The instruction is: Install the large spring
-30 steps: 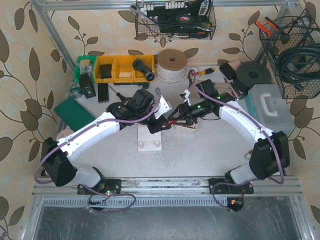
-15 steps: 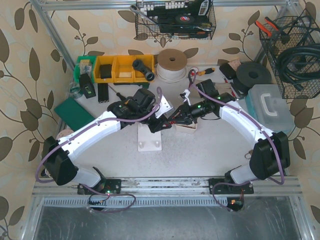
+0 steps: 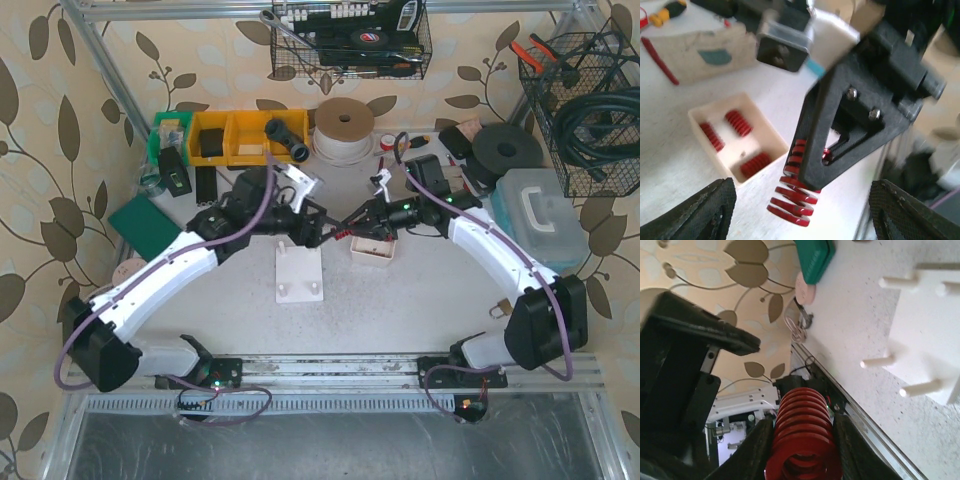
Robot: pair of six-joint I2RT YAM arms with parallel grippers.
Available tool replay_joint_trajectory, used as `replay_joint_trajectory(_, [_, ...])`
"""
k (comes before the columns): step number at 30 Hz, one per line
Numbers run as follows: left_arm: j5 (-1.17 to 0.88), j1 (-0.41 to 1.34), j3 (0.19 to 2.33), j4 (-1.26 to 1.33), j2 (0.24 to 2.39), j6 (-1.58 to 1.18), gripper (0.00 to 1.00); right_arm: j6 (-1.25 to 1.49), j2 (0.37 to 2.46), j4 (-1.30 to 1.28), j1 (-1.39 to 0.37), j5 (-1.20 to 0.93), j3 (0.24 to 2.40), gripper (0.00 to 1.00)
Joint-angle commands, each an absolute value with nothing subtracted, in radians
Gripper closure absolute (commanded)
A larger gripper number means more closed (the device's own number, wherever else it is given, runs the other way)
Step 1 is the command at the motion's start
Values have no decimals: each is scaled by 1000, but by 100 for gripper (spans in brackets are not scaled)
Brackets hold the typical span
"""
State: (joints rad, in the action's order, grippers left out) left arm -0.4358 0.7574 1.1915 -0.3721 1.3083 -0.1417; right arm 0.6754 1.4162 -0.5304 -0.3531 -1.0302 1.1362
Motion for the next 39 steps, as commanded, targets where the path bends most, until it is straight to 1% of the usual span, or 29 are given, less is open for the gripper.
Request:
replay_joint_trajectory(1, [-613,662,1062,65,1221,-566,23,816,1353,-330,-331,-1093,1110,100])
replay_joint_trajectory(4, [-685,614,944,451,1235,-888,22,882,1328,-236,-327,-1114,1103,100])
replay_joint_trajectory(7, [-711,593,879,800,1308,-1180,22,929,1303,-144,-316,-1141,1092,100])
replay_joint_trajectory(10, [-662,585,826,1147,1396,-1430,21,970,1278,-70,-304,-1158,1086,100])
replay_joint_trajectory(12, [-632,585,823,1354,1481,-1575,24,987,1274,-43,-299,-1166,1088,100])
replay_joint_trajectory(13, [-631,586,836,1415,1517,-1630,25,992,1274,-39,-297,-1169,1090,100])
replay_joint_trajectory(15, [-659,594,860,1422,1528,-1646,31,998,1272,-30,-292,-1173,1091,100])
replay_joint_trajectory(21, [-704,598,834,1422,1471,-1665,43,1004,1269,-28,-263,-1184,1091,100])
replay_joint_trajectory(25, [-718,602,765,1418,1431,-1661,47,987,1280,-60,-250,-1191,1117,100])
replay_joint_trajectory(27, [-749,611,748,1374,1401,-1639,47,986,1285,-66,-249,-1195,1127,100])
replay_joint_trajectory(30, [-767,620,709,1255,1359,-1560,43,980,1283,-84,-249,-1203,1142,100])
replay_joint_trajectory(33, [-767,621,703,1075,1304,-1452,28,932,1275,-152,-251,-1203,1159,100])
replay_joint_trajectory(36, [-768,620,736,947,1270,-1379,19,920,1268,-177,-251,-1200,1153,100])
replay_joint_trajectory(39, [-776,625,782,918,1281,-1369,17,921,1269,-179,-262,-1193,1149,100])
